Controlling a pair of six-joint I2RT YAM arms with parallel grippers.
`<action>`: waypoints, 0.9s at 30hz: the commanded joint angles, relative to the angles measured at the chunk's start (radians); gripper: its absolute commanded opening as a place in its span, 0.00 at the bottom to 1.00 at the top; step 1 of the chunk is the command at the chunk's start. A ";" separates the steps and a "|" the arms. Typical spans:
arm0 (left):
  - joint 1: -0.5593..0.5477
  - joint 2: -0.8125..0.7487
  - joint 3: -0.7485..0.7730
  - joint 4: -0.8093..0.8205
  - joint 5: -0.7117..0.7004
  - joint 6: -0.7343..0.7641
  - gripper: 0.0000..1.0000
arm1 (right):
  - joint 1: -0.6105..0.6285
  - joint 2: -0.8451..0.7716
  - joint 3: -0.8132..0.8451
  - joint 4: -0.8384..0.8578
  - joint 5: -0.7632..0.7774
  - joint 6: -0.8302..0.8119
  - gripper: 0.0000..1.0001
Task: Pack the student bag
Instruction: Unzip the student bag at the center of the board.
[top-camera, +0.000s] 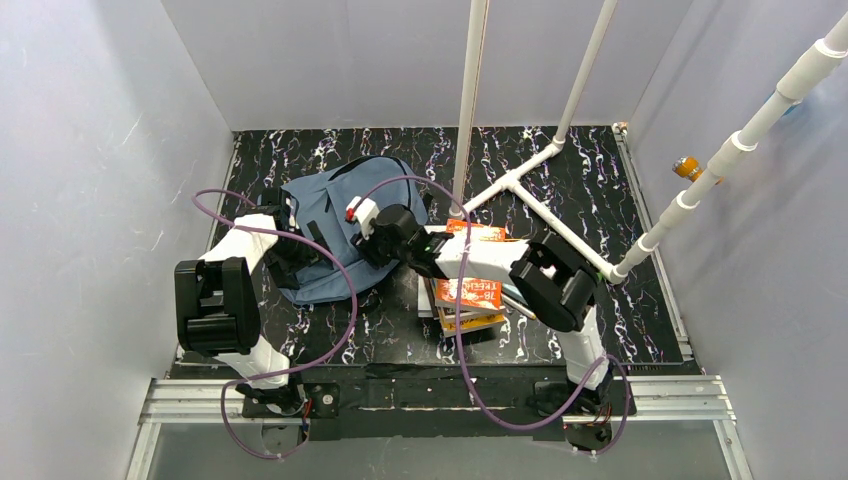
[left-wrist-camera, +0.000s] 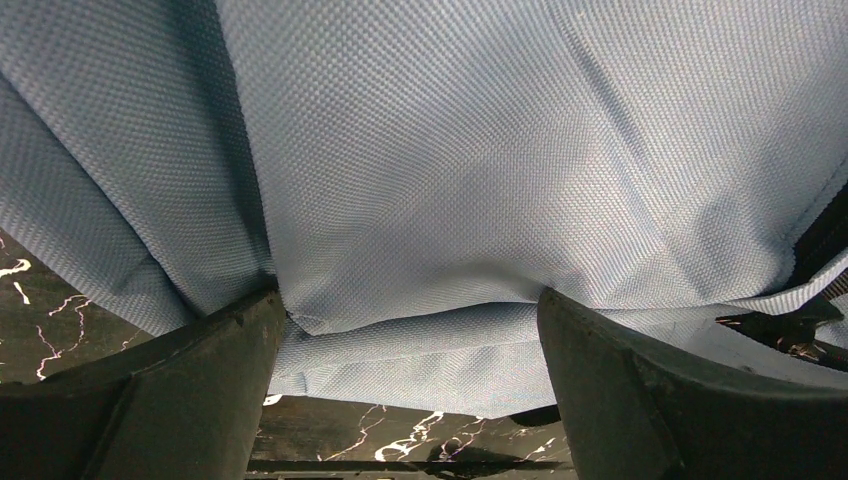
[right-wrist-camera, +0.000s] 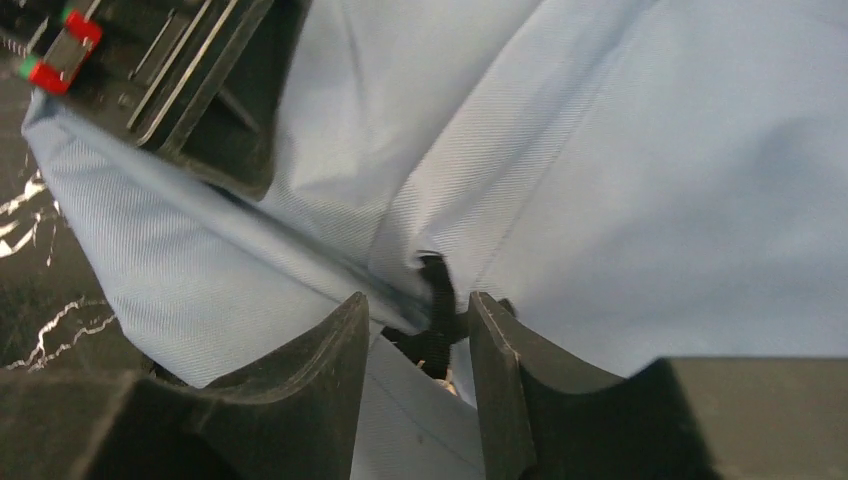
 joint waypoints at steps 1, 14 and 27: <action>0.004 -0.009 0.003 -0.020 0.019 0.008 0.96 | 0.012 0.048 0.089 -0.034 -0.034 -0.110 0.50; 0.004 -0.008 0.001 -0.017 0.027 0.010 0.96 | 0.039 0.142 0.212 -0.147 0.108 -0.234 0.01; 0.004 -0.001 0.004 -0.021 0.019 0.010 0.96 | -0.075 -0.074 0.037 -0.030 -0.087 0.164 0.01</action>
